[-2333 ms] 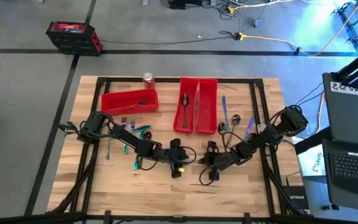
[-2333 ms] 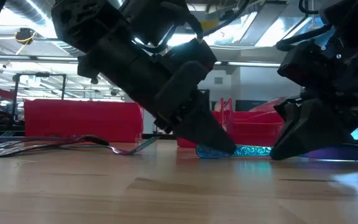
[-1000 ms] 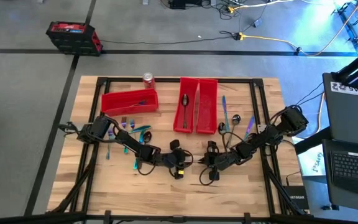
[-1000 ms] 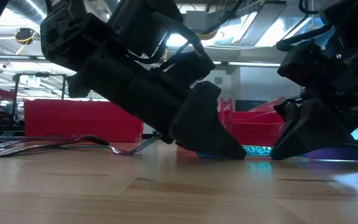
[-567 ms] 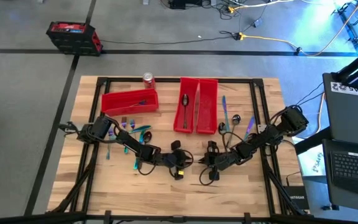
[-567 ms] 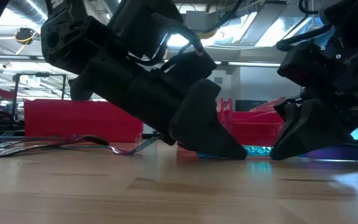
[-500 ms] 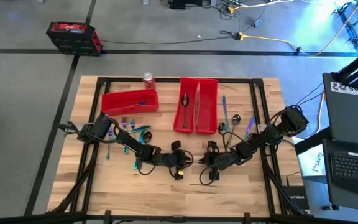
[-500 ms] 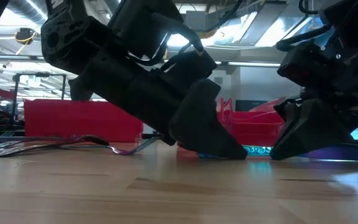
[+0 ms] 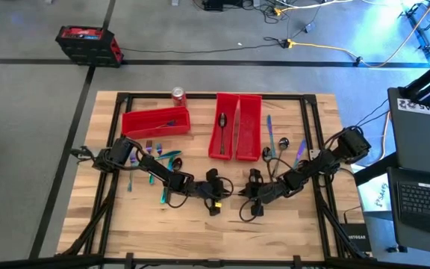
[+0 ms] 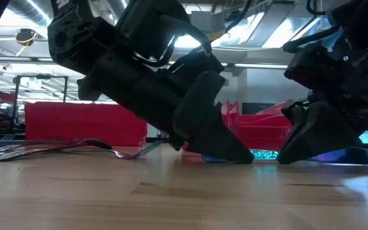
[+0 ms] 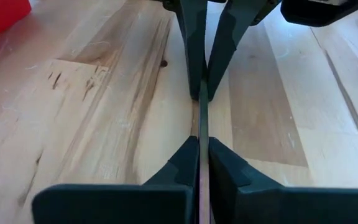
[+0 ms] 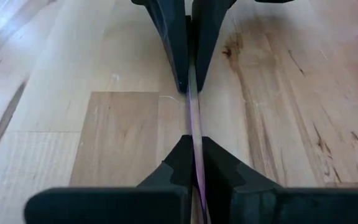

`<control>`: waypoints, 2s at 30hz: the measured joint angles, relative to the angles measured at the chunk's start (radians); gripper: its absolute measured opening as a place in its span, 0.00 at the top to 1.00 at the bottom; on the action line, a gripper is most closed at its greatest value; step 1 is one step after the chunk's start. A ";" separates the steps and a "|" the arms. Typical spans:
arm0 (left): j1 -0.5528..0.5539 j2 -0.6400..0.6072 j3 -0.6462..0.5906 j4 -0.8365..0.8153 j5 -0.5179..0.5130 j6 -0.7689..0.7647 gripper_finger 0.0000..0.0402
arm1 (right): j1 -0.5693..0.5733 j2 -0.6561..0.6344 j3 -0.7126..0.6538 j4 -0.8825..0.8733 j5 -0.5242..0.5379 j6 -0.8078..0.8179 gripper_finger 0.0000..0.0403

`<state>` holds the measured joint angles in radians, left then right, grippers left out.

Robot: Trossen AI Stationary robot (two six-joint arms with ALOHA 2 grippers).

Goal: Sort silverware
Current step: Put the blue table knife into the right red bin

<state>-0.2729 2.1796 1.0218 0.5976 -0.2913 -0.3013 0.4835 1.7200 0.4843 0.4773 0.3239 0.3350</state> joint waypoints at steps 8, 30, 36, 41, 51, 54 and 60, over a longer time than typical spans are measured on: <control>0.003 0.000 0.000 0.003 0.000 -0.093 1.00 | 0.000 -0.104 0.011 -0.024 0.024 -0.007 0.76; -0.003 -0.187 0.018 -0.083 -0.032 -0.151 1.00 | 0.005 -0.580 0.368 -0.554 0.147 -0.083 0.60; -0.003 -0.287 0.020 -0.179 -0.119 -0.216 1.00 | 0.016 -0.663 0.476 -0.701 0.156 -0.160 0.60; 0.004 -0.345 0.035 -0.176 -0.196 -0.211 1.00 | 0.055 -0.688 0.534 -0.730 0.201 -0.235 0.60; 0.014 -0.362 0.239 -0.403 -0.512 -0.243 1.00 | 0.161 -0.690 0.595 -0.829 0.375 -0.291 0.60; 0.019 -0.362 0.317 -0.538 -0.603 -0.266 1.00 | 0.199 -0.691 0.618 -0.844 0.392 -0.296 0.60; 0.059 -0.329 0.431 -0.672 -0.671 -0.412 1.00 | 0.243 -0.695 0.660 -0.849 0.394 -0.366 0.60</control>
<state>-0.2136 1.8506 1.4532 -0.0742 -0.9624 -0.7130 0.7261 1.0252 1.1442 -0.3714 0.7181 -0.0314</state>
